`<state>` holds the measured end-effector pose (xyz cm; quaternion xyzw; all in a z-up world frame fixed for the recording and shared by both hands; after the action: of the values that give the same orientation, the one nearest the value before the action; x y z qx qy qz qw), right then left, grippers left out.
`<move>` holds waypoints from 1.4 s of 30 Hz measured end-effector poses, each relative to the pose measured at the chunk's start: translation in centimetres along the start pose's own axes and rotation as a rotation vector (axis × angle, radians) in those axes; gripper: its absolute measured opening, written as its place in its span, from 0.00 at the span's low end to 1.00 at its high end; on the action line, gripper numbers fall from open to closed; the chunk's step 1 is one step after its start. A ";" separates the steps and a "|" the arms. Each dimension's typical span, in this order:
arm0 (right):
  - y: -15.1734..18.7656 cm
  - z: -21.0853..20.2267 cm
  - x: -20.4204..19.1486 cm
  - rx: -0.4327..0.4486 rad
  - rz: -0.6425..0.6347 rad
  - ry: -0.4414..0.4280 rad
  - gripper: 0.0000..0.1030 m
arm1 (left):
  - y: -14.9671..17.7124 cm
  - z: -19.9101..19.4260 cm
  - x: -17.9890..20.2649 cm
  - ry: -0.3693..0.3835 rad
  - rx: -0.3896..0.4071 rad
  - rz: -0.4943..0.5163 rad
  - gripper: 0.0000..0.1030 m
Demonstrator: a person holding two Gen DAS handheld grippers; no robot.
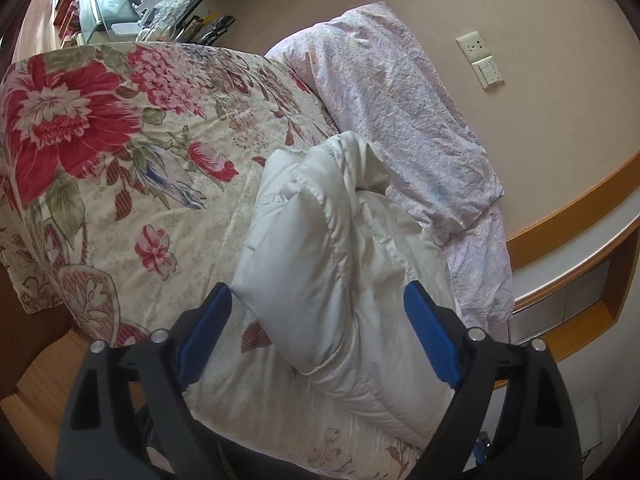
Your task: Fold large clothes
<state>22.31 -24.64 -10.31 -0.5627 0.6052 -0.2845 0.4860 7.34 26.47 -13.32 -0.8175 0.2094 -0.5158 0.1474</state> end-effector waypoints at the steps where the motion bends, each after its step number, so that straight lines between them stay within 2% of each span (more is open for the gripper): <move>1: 0.0 0.6 -1.9 -0.006 -0.032 -0.037 0.67 | 0.2 0.2 0.1 0.001 -0.005 0.000 0.86; 5: 0.4 2.7 -8.5 -0.023 -0.138 -0.157 0.67 | 1.0 1.1 -0.1 0.009 -0.035 -0.012 0.86; 9: 1.1 4.2 -13.1 -0.049 -0.199 -0.223 0.67 | 1.5 1.9 -0.1 0.008 -0.047 -0.023 0.87; 16: 2.9 5.8 -18.6 -0.042 -0.315 -0.211 0.67 | 0.9 1.9 0.8 -0.011 0.009 0.032 0.90; 19: 3.4 7.0 -18.6 -0.072 -0.292 -0.188 0.67 | 1.0 2.3 1.1 -0.032 0.008 0.069 0.90; 23: 4.4 8.8 -18.5 -0.125 -0.307 -0.132 0.68 | 1.2 2.8 0.7 -0.041 -0.004 0.058 0.90; 24: 5.2 9.7 -18.6 -0.166 -0.329 -0.122 0.70 | 1.2 2.9 0.7 -0.037 -0.005 0.055 0.90; 29: 6.6 11.2 -18.8 -0.221 -0.342 -0.101 0.74 | 1.4 3.6 1.3 -0.005 -0.019 0.031 0.90; 36: 7.2 11.3 -18.6 -0.233 -0.310 -0.110 0.74 | 0.8 4.0 1.6 0.034 0.019 -0.044 0.89; 42: 7.5 10.6 -18.7 -0.215 -0.314 -0.083 0.74 | 0.0 4.0 1.5 0.060 0.034 -0.091 0.89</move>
<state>26.97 -3.07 -15.88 -0.7101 0.5164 -0.2670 0.3972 11.55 25.83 -13.90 -0.8077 0.1675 -0.5498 0.1313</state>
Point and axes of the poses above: each gripper's, at about its wrist camera, not at the fingertips, and z roughly the way its jaws point, x to its right, y to its underside, the point moved 8 cm from there along z, roughly the way its jaws point, and after that the axes turned 9 degrees about x, right-handed, at the moved point
